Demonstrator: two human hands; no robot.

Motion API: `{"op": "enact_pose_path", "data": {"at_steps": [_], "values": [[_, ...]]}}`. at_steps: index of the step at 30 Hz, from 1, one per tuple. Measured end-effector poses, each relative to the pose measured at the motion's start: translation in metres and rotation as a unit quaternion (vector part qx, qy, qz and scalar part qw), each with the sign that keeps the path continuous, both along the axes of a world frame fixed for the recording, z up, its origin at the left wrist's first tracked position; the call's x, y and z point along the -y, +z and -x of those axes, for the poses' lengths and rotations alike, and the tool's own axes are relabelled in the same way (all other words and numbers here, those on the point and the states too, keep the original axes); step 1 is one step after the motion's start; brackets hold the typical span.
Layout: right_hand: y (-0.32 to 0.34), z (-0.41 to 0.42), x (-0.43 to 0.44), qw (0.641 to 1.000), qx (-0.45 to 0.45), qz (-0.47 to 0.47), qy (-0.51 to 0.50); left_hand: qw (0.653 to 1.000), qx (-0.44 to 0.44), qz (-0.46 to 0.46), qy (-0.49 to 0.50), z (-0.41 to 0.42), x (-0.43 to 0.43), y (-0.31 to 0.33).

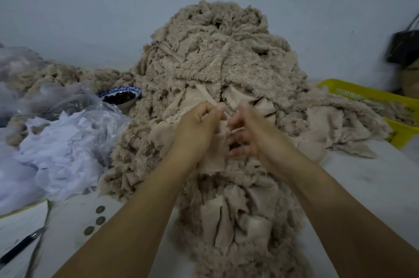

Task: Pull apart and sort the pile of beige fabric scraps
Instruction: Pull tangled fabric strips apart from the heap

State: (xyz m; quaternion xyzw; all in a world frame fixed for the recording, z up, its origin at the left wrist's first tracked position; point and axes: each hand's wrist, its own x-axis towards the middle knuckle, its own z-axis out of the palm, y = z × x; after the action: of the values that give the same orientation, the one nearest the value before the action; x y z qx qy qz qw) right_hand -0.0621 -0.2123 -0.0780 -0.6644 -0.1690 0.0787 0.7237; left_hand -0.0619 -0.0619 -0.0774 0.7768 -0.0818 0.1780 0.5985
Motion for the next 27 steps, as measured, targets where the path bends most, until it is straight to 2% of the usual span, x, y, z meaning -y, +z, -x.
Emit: {"op": "enact_pose_path", "data": {"at_steps": [2,4,5,7,9,10,14,16,19,20,22,24,25,27], "values": [[-0.010,0.010,-0.014,0.998,-0.002,0.049,0.031,0.998,-0.002,0.055,-0.017,0.001,0.007,0.003],[-0.012,0.013,-0.019,0.999,0.029,0.041,0.011,0.995,-0.020,0.093,-0.037,0.003,0.010,0.004],[-0.011,0.011,-0.017,0.999,0.038,0.025,-0.004,0.995,-0.020,0.084,-0.045,0.004,0.009,0.004],[-0.004,0.003,-0.007,0.998,0.018,-0.048,-0.041,0.998,0.003,-0.027,-0.059,0.003,0.000,0.000],[-0.001,-0.008,0.006,0.985,-0.016,-0.142,-0.097,0.982,0.013,-0.180,-0.051,0.000,-0.014,-0.006],[0.000,-0.013,0.014,0.976,-0.032,-0.177,-0.122,0.976,0.011,-0.216,-0.038,-0.002,-0.023,-0.010],[-0.004,-0.026,0.039,0.941,-0.124,-0.254,-0.187,0.972,-0.016,-0.232,0.022,-0.010,-0.056,-0.014],[-0.011,-0.030,0.041,0.936,-0.141,-0.247,-0.208,0.972,-0.022,-0.230,0.033,-0.013,-0.062,-0.017],[-0.021,-0.029,0.028,0.961,-0.109,-0.184,-0.174,0.986,-0.041,-0.147,0.064,-0.016,-0.061,-0.020],[-0.025,-0.027,0.023,0.974,-0.099,-0.128,-0.159,0.991,-0.047,-0.103,0.078,-0.018,-0.061,-0.020],[-0.035,-0.018,0.017,0.986,-0.013,0.112,-0.120,0.994,-0.066,-0.006,0.088,-0.023,-0.061,-0.018],[-0.049,-0.011,0.019,0.930,0.112,0.341,-0.085,0.989,-0.088,0.088,0.074,-0.026,-0.060,-0.013],[-0.051,-0.008,0.019,0.911,0.126,0.386,-0.073,0.985,-0.096,0.121,0.072,-0.026,-0.059,-0.010],[-0.046,-0.004,0.020,0.920,0.078,0.383,-0.030,0.983,-0.103,0.136,0.075,-0.026,-0.056,-0.006]]}}
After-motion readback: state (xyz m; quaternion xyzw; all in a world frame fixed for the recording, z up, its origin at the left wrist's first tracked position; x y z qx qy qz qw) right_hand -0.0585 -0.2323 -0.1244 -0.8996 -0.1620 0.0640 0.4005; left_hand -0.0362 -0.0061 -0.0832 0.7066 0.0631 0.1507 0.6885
